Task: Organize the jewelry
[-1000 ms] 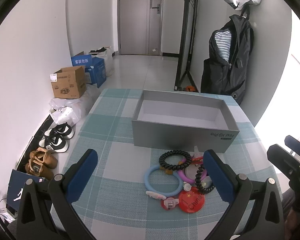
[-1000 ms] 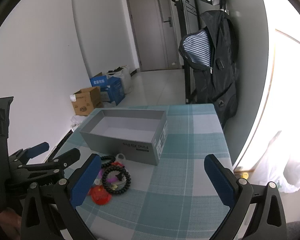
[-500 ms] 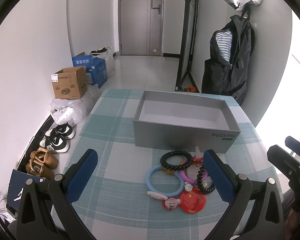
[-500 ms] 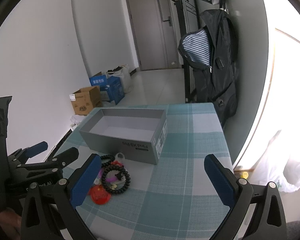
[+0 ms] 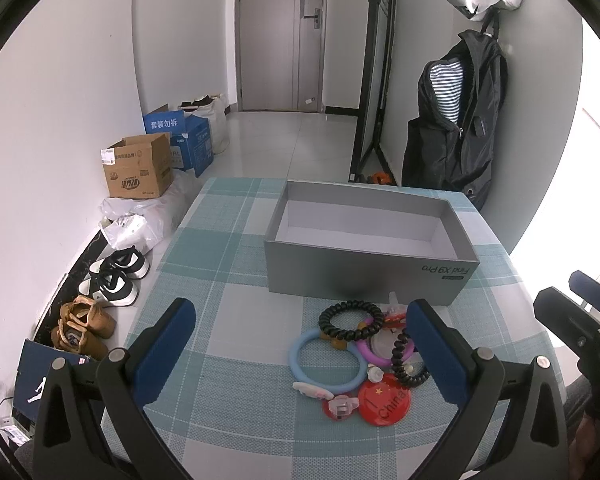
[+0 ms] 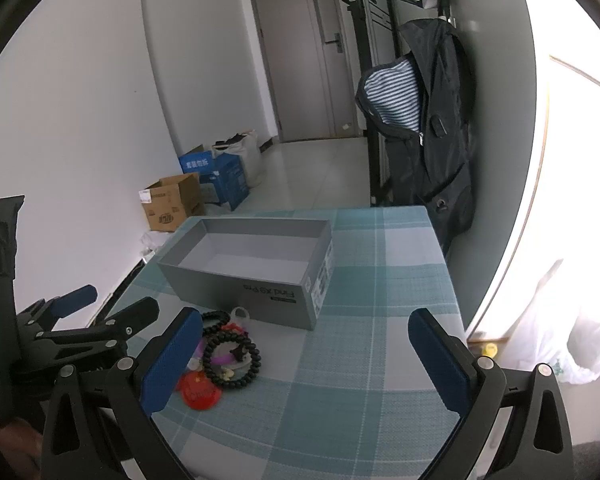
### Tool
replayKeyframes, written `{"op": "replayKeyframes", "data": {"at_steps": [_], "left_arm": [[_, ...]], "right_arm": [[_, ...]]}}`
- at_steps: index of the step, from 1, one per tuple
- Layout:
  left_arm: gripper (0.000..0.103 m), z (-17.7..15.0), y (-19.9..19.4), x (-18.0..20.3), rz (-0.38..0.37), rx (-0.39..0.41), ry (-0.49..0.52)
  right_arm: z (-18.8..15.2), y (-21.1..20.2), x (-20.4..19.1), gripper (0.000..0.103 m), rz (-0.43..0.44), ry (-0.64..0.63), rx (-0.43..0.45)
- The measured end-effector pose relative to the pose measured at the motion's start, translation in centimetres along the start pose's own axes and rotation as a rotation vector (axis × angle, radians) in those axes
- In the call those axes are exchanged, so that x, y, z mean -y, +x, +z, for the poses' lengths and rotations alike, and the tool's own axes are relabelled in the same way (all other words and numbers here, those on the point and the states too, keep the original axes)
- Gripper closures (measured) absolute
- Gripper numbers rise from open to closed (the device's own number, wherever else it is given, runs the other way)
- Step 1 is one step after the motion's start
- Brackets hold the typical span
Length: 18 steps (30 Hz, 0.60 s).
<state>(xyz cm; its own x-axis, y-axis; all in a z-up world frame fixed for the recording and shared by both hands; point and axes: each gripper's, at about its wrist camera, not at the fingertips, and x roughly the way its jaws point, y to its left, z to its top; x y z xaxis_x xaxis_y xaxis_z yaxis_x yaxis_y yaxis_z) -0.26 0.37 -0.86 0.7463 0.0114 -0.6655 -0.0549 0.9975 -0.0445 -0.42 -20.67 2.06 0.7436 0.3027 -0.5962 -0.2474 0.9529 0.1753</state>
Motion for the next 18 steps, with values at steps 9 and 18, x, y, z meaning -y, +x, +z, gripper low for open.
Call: {"op": "replayKeyframes", "data": {"at_steps": [9,18], "left_arm": [[0.001,0.17,0.00,-0.05,-0.003,0.001,0.001],[0.001,0.28,0.00,-0.15,-0.004,0.000,-0.005]], "right_arm": [[0.02,-0.03,-0.01,0.000,0.000,-0.001,0.000],[0.19,-0.02,-0.13,0.000,0.005,0.001,0.002]]}}
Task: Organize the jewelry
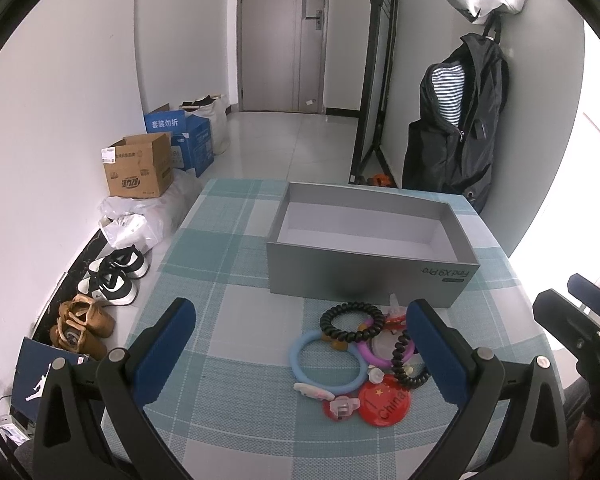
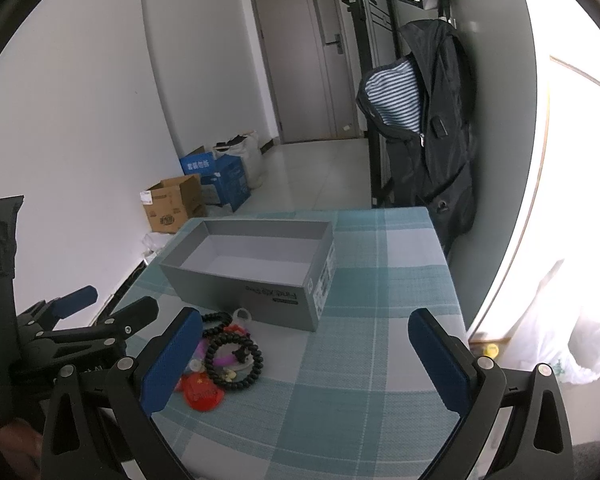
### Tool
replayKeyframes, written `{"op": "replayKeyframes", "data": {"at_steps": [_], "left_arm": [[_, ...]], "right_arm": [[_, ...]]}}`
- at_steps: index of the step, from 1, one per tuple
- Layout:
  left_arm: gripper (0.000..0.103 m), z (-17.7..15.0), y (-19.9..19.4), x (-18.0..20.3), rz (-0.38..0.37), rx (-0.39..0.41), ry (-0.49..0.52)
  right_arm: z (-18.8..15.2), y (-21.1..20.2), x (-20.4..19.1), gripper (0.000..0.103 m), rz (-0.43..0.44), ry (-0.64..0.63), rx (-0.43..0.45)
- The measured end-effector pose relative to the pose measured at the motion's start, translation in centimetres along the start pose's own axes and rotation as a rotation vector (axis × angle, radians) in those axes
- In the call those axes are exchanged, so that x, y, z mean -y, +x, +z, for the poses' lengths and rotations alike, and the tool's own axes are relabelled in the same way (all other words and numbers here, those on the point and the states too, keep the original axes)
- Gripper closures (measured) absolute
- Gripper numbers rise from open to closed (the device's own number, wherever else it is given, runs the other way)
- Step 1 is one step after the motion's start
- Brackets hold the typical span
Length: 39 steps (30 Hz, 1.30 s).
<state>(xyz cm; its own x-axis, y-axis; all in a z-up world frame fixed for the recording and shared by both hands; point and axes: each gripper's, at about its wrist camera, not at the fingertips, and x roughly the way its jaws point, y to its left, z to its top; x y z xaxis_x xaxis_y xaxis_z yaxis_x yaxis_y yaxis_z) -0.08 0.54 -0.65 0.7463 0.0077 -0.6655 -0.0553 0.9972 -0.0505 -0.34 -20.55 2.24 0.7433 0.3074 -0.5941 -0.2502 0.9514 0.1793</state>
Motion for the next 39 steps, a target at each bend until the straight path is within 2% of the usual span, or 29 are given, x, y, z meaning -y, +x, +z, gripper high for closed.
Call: {"op": "replayKeyframes", "data": {"at_steps": [15,18,24,31,34,39], "left_arm": [[0.001,-0.1,0.7,-0.4,-0.052,-0.031,-0.004],[0.001,-0.2,1.0,-0.7,-0.081,-0.057,-0.013],[0.001,-0.4,1.8,-2.1,-0.135,-0.119,-0.036],[0.001,-0.8,2.4,-3.2,-0.154,-0.159,-0.032],[0.001,-0.5,2.7,-4.1,-0.155,-0.174,-0.070],[0.001,-0.1,3.2,-5.7,-0.137,-0.186,-0.150]], "right_arm": [[0.0,1.0,-0.5,0.000,0.031,-0.002,-0.044],[-0.1,1.7,-0.5,0.000,0.049,0.007,-0.075],[-0.5,4.2,-0.5,0.000,0.144,0.048,-0.173],[-1.5,6.8,-2.0,0.011,0.214,0.022,-0.270],[-2.0,7.6,-3.0,0.012,0.218,-0.023,-0.310],[-2.8,8.8,-3.6,0.021,0.219,-0.050,-0.354]]}}
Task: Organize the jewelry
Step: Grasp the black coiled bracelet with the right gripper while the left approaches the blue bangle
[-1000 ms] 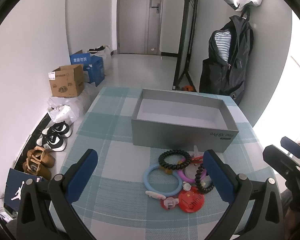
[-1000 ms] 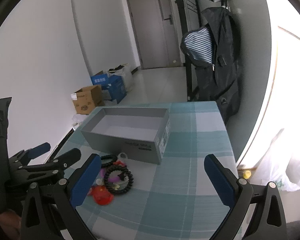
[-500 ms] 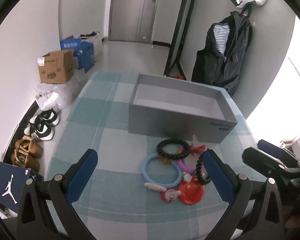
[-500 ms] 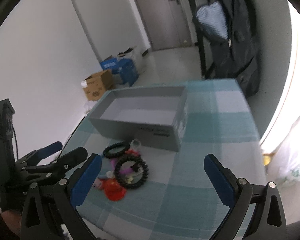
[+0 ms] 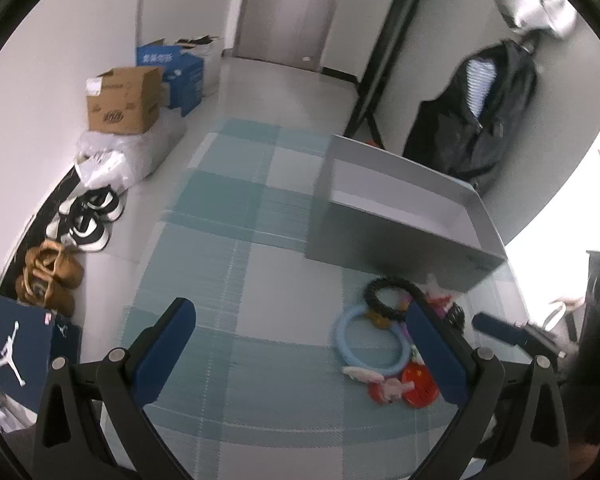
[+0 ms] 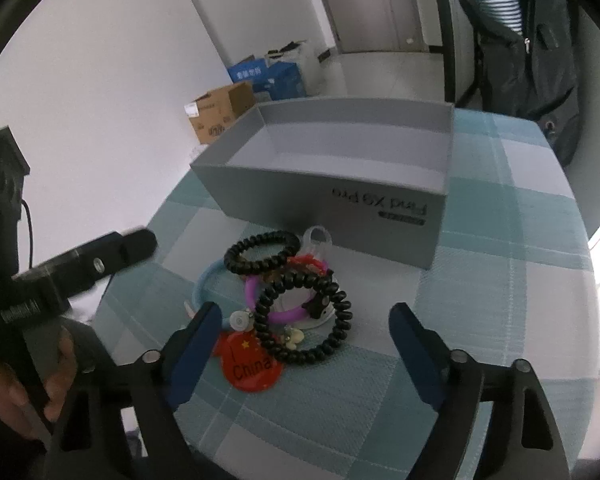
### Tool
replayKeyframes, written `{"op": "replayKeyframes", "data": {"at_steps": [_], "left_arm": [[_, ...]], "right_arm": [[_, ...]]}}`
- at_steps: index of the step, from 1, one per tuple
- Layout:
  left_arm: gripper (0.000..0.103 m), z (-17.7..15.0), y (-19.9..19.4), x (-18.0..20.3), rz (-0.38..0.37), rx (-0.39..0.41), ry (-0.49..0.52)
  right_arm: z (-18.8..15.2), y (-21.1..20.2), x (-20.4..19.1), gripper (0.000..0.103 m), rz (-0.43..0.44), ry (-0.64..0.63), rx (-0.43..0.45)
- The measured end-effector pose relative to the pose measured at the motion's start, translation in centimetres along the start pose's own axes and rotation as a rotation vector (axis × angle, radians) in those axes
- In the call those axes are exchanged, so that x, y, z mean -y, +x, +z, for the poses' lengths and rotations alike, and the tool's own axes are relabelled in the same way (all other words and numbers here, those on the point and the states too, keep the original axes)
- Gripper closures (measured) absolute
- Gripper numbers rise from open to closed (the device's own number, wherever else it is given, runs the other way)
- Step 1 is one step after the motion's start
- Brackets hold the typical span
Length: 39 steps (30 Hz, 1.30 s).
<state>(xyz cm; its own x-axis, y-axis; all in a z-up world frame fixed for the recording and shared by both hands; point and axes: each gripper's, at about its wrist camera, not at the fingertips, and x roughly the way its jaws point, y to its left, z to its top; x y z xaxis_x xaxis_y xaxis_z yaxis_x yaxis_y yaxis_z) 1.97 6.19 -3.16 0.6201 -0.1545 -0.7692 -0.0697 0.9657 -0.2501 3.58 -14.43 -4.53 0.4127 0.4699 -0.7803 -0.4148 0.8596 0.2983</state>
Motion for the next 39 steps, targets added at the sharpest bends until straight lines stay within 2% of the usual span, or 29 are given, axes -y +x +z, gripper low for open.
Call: {"op": "replayKeyframes", "data": {"at_steps": [8,11,19,24,29,39], "left_arm": [[0.001,0.2,0.9,-1.4,0.025,-0.039,-0.059],[0.001,0.2,1.1,-1.4,0.028,-0.050,-0.056],[0.001,-0.1,1.4,-0.7,0.005,-0.081,-0.007],[0.001,-0.5,1.7,0.4,-0.062,-0.124,0.036],[0.001,-1.0,2.2,2.0,-0.075,-0.152,0.116],[0.001,-1.3,3.8,3.6,0.005,-0.249,0.254]], "right_arm": [[0.0,1.0,-0.2,0.046,-0.026,-0.020,-0.024],[-0.1,0.9,-0.5,0.051,-0.038,-0.037,-0.024],[0.2,0.6,-0.6,0.053,-0.036,-0.037,-0.012],[0.2,-0.6,0.1,0.053,0.004,0.000,0.024],[0.2,-2.1,1.1,0.053,0.018,0.030,0.073],[0.2,-4.0,2.8,0.053,0.032,0.074,0.117]]}}
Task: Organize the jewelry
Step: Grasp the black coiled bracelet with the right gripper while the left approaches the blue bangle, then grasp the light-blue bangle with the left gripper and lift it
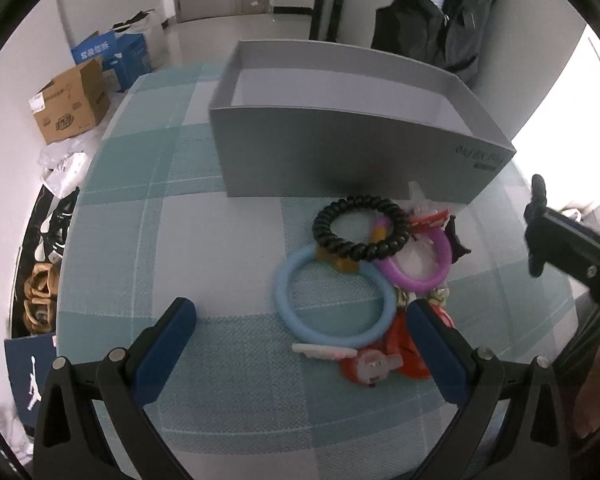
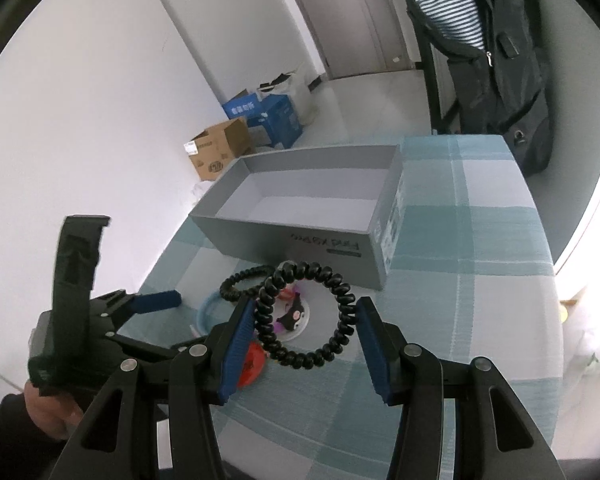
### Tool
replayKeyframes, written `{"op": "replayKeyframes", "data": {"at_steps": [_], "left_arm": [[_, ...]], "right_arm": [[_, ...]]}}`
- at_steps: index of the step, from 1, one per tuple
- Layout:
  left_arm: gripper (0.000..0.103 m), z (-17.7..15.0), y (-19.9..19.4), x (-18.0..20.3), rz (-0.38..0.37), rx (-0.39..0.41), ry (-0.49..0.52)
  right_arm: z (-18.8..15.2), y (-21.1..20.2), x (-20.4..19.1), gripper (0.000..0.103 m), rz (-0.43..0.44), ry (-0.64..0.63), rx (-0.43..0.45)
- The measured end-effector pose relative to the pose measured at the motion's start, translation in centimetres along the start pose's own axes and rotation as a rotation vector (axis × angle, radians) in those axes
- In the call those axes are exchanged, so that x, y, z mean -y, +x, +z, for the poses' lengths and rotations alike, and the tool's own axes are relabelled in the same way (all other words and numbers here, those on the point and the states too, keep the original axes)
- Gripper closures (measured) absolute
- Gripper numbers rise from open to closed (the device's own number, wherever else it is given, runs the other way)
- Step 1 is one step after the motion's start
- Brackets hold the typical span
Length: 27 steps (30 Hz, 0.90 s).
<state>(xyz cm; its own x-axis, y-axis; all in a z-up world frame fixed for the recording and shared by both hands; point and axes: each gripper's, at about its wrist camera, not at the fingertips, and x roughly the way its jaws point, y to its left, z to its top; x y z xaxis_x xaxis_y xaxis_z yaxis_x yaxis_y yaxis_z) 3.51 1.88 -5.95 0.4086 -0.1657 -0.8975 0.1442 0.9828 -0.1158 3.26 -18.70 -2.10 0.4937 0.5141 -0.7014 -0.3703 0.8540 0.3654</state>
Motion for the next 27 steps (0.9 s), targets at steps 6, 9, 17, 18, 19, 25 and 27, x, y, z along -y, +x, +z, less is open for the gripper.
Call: {"op": "replayKeyframes", "data": {"at_steps": [6,9,17,18,19,25,27], "left_arm": [[0.010,0.2,0.1,-0.3,0.029,-0.032,0.039],[0.010,0.4,0.3,0.0,0.028,-0.055,0.064],[0.025,0.6,0.5,0.8,0.035,-0.082,0.137],[0.028,0.6,0.5,0.7,0.036,-0.079,0.131],[0.034,0.7,0.4,0.6,0.033,-0.075,0.126],[0.046,1.2,0.5,0.2,0.015,-0.092,0.142],[0.046,1.2,0.4,-0.2,-0.005,-0.091,0.128]], "right_arm": [[0.3,-1.4,0.9,0.053,0.012,0.027,0.025],[0.5,-2.0,1.4,0.053,0.027,0.051,0.037],[0.8,-3.2,1.5,0.053,0.046,0.066,0.070],[0.8,-3.3,1.4,0.053,0.047,0.067,0.072],[0.9,-3.3,1.3,0.053,0.047,0.067,0.073],[0.9,-3.4,1.3,0.053,0.050,0.068,0.078],[1.0,-3.4,1.3,0.053,0.049,0.069,0.079]]}}
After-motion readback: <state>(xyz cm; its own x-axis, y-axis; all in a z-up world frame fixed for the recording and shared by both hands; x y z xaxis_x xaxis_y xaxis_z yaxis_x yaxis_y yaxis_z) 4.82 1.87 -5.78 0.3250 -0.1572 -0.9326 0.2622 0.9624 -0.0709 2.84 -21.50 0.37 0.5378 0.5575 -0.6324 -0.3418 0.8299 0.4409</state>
